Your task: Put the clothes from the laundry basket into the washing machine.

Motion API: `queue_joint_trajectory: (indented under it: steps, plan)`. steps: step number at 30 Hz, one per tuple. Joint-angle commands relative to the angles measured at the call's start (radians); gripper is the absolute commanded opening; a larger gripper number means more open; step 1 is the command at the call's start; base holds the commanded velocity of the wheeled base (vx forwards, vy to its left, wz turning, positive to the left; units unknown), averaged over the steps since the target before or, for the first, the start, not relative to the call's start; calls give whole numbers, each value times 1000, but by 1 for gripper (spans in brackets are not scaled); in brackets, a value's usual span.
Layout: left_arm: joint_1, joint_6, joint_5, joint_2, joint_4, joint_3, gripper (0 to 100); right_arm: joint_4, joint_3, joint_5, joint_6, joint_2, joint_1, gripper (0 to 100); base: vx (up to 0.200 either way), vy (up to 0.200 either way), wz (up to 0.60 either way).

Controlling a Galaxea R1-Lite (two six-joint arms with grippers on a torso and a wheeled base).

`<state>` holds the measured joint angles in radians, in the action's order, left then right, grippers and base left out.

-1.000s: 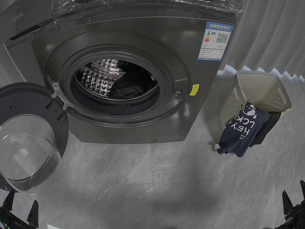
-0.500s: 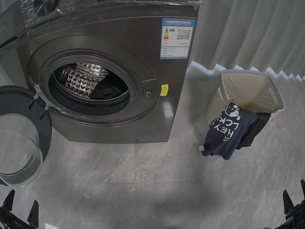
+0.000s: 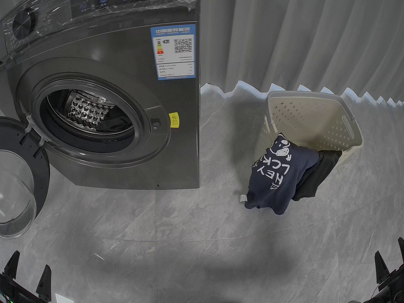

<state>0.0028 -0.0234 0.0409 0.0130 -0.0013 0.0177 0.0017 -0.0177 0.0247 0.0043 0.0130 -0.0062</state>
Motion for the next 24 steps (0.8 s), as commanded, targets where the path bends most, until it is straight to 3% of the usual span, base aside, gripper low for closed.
queue_joint_trajectory:
  steps: [1, 3, 15, 24]
  plan:
    - [0, -3, 1, -13, 0, -18, 100, 0, 15, 0, 0, -13, 0, 100, 0, -200, 0]
    - [0, -6, 2, -13, 0, -18, 100, 0, 15, 0, 0, -13, 0, 100, 0, -200, 0]
    - [0, -9, -1, -13, 0, -18, 100, 0, 15, 0, 0, -13, 0, 100, 0, 0, 0]
    - [0, 10, -3, -13, 0, -18, 100, 0, 15, 0, -1, -13, 0, 100, 0, -200, 0]
